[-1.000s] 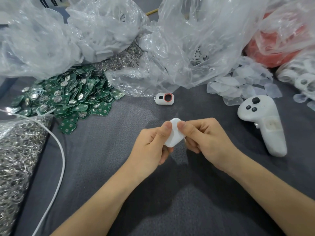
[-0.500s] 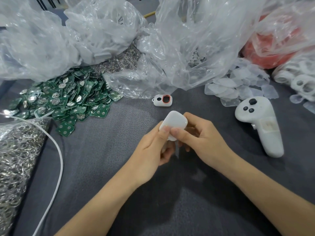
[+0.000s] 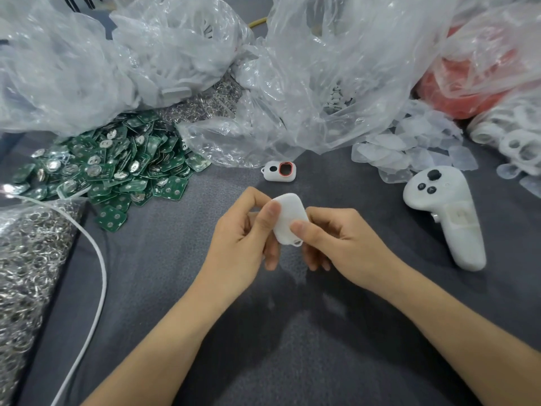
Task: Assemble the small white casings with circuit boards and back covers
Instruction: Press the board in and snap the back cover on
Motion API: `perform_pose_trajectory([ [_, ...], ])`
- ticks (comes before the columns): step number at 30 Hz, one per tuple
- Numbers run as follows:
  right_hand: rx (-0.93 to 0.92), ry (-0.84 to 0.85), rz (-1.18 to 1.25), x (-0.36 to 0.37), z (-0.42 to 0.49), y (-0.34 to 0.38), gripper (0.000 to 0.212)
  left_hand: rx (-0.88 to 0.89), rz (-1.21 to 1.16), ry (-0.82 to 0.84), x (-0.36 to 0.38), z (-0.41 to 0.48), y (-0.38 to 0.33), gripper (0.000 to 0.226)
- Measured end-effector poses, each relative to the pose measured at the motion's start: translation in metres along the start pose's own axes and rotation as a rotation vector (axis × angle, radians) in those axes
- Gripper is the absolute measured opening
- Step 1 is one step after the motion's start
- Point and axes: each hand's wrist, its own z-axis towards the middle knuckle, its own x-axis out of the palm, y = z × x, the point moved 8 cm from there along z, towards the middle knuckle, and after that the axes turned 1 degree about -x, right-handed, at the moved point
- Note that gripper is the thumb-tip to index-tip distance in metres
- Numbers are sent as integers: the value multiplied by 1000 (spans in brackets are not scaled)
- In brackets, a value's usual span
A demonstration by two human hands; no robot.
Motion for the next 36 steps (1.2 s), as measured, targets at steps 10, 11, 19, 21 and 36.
perform_pose_trajectory([
  [10, 14, 24, -34, -2, -4, 2, 53, -58, 27, 155, 10, 0, 2, 49],
  [11, 8, 22, -43, -2, -5, 3, 51, -58, 18, 155, 9, 0, 2, 49],
  [19, -393, -218, -691, -12, -6, 33, 43, -195, -75, 97, 2, 1, 16, 35],
  [21, -510, -211, -876, -6, -8, 37, 38, -250, -162, 84, 1, 1, 21, 34],
  [36, -348, -84, -490, 0, -14, 48, 27, 24, 736, -175, -19, 2, 3, 14],
])
